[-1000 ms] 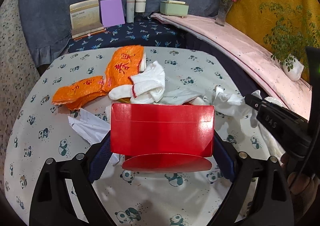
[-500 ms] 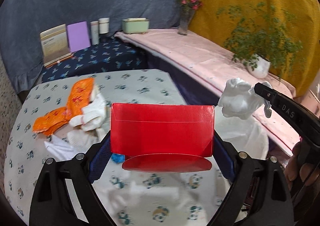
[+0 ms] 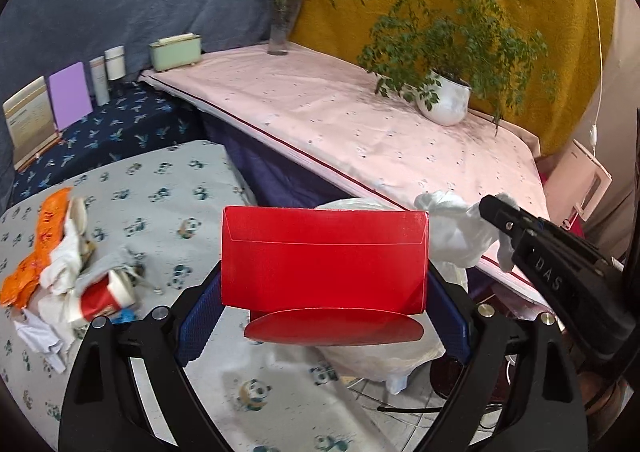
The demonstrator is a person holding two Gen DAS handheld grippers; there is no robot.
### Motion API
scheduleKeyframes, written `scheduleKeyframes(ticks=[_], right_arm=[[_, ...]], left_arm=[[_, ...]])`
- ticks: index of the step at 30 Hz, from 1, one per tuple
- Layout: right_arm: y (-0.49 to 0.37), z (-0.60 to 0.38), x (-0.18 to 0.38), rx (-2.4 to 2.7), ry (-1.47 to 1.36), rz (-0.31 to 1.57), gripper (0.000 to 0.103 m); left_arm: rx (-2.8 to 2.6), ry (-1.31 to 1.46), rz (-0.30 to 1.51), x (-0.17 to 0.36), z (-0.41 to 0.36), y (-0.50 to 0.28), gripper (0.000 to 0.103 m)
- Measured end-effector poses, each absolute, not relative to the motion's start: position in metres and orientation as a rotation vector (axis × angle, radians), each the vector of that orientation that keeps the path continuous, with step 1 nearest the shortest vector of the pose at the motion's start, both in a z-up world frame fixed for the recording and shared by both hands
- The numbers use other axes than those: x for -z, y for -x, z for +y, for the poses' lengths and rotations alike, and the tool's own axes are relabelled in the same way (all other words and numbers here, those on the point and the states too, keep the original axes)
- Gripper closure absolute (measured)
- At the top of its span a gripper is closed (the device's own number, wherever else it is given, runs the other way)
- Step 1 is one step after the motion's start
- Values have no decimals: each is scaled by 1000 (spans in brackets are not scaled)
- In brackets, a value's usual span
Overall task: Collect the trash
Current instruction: 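Carry both items over the white bin and open both tools to drop them, then grasp the white folded paper with the left tool while the right tool grasps the blue tape measure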
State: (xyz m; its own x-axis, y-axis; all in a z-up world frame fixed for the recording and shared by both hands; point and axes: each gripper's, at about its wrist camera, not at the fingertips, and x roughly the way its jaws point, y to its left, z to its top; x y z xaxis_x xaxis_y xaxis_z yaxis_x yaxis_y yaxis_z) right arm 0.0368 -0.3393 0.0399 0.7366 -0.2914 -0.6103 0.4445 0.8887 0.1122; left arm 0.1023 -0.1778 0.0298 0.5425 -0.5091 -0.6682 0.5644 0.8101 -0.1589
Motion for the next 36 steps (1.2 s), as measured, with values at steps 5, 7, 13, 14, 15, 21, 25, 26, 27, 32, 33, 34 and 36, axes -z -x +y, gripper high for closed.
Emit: scheduleKeyframes(ticks=[5,7,13,14,15,21,25,26,27,32,33,34,36], right_arm=[[-38,-353,-29,426,-280,636,95],[-38,-357,-30,441,-291,629,92],[-34,-362,-36,463,-290,595,63],[-33,-361,-37,463,-288,590,61],[-34,-360,-38,462,-288,588,60],[-34,-350,-43,446,-278,580,54],[-35,-336,-49,429,-258,574,51],[-35,-332,-50,425,-253,572,50],[-35,-329,-52,420,-250,571,50],[-38,-308,-60,387,-236,561,49],[-39,-302,-62,378,-230,560,49],[-40,-297,-64,372,-225,560,49],[-42,-287,-66,355,-214,559,48]], left_arm=[[665,-107,769,-22,-204,-105,14],[654,-105,769,-19,-209,-108,10],[632,-84,773,-17,-205,-114,8],[624,-87,770,-17,-204,-114,8],[614,-89,765,-17,-201,-114,8],[573,-71,755,-23,-182,-118,8],[538,-58,731,-32,-164,-116,8],[532,-56,728,-33,-160,-116,8],[523,-53,725,-35,-154,-115,8],[477,-41,710,-42,-129,-114,8],[463,-40,706,-44,-122,-113,8],[453,-36,703,-45,-116,-114,8],[431,-23,701,-47,-103,-114,8]])
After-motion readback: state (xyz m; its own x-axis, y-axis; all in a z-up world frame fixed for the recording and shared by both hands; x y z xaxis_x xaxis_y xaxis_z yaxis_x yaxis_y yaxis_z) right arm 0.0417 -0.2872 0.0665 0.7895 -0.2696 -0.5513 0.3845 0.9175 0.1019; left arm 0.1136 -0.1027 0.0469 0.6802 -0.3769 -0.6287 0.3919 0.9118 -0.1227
